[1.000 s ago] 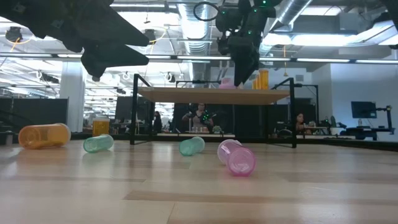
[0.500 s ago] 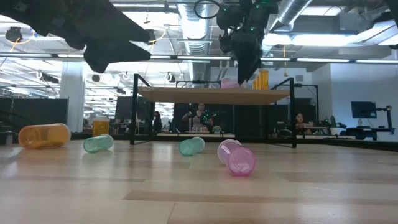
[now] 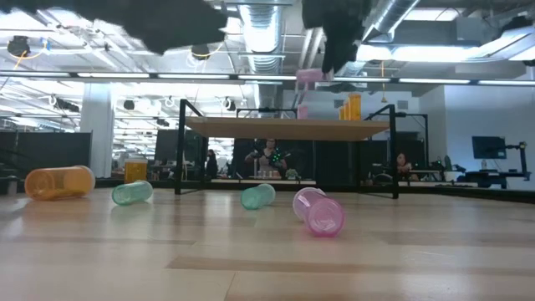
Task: Pick and place medicine bottles onto shelf by color
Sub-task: Put the pink pill bottle on the shelf
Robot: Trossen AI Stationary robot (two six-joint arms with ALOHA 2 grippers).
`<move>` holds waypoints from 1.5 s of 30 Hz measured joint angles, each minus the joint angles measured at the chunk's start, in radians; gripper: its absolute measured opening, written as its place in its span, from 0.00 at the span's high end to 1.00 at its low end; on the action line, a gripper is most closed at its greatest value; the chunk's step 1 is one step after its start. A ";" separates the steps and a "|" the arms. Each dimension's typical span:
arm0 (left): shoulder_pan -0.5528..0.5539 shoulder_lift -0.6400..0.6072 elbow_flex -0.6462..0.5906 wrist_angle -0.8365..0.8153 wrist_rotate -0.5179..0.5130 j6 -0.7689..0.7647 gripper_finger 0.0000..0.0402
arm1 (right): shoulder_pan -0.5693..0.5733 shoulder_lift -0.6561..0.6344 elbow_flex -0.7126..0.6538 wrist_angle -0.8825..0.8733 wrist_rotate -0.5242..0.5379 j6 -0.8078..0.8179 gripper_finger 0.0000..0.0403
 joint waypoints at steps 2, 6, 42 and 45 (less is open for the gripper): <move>0.022 0.000 0.023 0.000 0.020 0.057 0.47 | 0.041 0.000 0.000 -0.001 -0.002 0.013 0.68; 0.063 0.000 0.053 -0.001 0.082 0.125 0.47 | 0.126 0.000 0.000 -0.020 -0.014 0.038 0.68; 0.194 0.214 0.223 0.211 0.398 0.237 0.44 | 0.375 0.003 -0.002 0.071 -0.134 0.086 0.67; 0.194 0.214 0.223 0.198 0.382 0.241 0.44 | 0.378 0.003 -0.002 0.071 -0.130 0.086 0.67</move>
